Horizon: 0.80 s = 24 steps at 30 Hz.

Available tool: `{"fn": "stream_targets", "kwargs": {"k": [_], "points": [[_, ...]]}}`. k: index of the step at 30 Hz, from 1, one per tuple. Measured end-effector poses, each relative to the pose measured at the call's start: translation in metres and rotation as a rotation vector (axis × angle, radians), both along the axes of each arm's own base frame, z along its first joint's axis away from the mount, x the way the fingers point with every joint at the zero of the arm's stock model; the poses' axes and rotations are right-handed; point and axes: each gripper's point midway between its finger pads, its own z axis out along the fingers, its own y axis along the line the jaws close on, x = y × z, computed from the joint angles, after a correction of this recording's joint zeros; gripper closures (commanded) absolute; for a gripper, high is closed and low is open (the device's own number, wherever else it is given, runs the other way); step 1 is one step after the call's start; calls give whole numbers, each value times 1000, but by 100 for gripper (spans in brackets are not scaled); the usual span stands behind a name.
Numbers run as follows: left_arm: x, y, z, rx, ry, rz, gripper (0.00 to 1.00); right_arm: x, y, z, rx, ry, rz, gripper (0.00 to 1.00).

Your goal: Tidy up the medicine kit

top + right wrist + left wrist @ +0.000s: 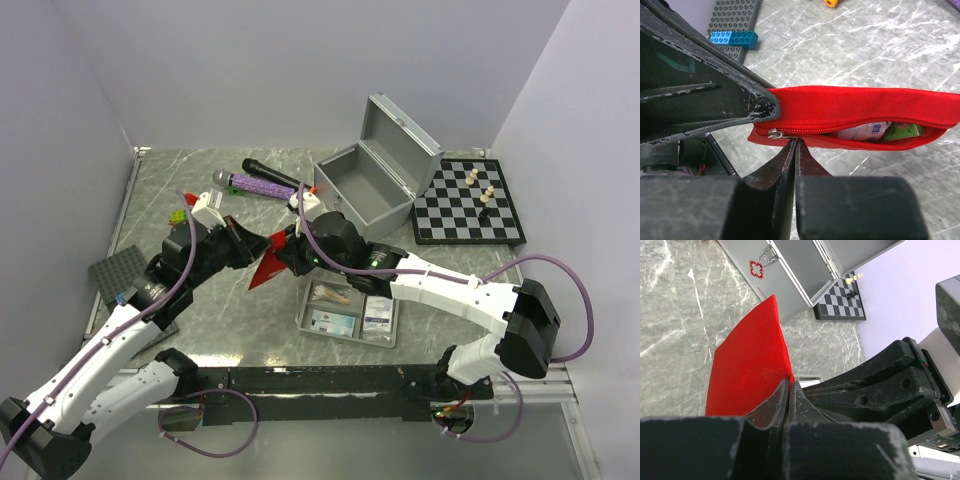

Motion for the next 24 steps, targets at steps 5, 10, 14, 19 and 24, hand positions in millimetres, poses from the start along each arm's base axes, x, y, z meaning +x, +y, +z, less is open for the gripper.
{"fn": "stream_targets", "kwargs": {"k": [5, 10, 14, 19, 24], "points": [[0, 0, 0, 0, 1, -1, 99, 0, 0, 0, 0, 1, -1, 100], [-3, 1, 1, -1, -1, -2, 99, -2, 1, 0, 10, 10, 13, 53], [-4, 2, 0, 1, 8, -1, 99, -5, 0, -4, 20, 12, 25, 50], [-4, -1, 10, -20, 5, -7, 99, -7, -1, -3, 31, 6, 31, 47], [-5, -3, 17, -38, -2, -17, 99, -7, 1, 1, 43, -1, 41, 40]]}}
